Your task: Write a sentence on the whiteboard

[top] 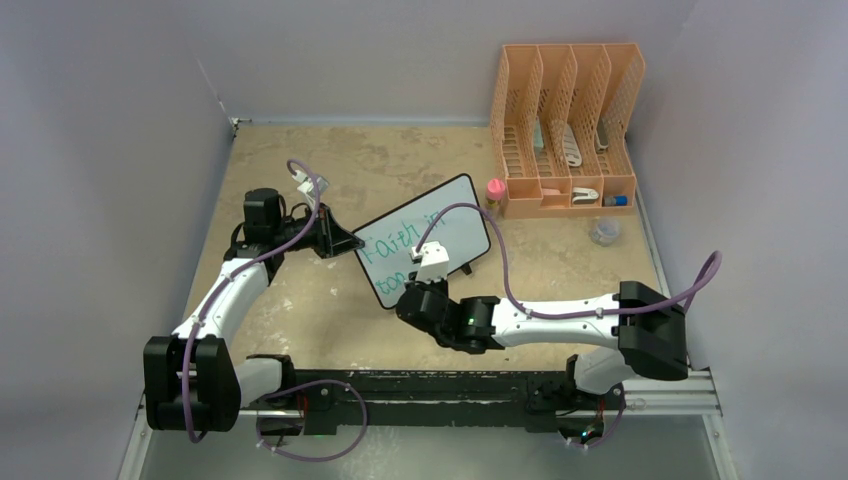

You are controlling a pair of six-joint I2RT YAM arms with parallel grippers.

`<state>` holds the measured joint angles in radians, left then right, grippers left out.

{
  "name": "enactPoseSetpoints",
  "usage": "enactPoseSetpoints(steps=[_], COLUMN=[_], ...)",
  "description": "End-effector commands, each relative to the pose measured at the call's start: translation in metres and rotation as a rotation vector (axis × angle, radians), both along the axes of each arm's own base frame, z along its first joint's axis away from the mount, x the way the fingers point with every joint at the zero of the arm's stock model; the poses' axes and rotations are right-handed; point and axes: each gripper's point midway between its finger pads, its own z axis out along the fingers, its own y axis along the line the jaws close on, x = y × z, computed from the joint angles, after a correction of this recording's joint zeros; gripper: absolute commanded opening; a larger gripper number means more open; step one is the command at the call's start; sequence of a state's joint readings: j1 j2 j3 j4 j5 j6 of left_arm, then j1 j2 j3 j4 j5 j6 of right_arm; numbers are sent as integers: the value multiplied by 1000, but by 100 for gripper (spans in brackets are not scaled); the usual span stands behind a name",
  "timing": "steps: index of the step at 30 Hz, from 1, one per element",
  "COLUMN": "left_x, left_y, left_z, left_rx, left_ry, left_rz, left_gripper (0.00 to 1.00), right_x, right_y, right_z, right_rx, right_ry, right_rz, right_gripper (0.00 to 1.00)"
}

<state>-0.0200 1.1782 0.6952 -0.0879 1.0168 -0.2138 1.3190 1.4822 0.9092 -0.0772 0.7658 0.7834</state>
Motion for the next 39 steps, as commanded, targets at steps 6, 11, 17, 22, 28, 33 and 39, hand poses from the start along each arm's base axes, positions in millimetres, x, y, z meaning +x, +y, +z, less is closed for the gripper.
enactPoseSetpoints(steps=[6,11,17,22,28,33,39], left_x=[2,2,2,2,2,2,1], left_y=[1,1,1,1,1,0,1], left_z=[-4,-5,-4,-4,-5,-4,-4], left_rx=[36,36,35,35,35,34,34], left_ry=[1,3,2,1,4,1,3], left_rz=[15,15,13,13,12,10,11], left_gripper=[0,0,0,0,0,0,0], right_x=[11,11,12,10,9,10,11], right_y=[-6,-4,4,7,10,11,12], right_z=[35,44,42,36,31,30,29], right_rx=[85,105,104,93,83,77,64], right_ry=[-58,-69,-72,-61,-53,-53,-60], right_rz=[-45,-37,-13,3,11,12,13], right_gripper=[0,0,0,0,0,0,0])
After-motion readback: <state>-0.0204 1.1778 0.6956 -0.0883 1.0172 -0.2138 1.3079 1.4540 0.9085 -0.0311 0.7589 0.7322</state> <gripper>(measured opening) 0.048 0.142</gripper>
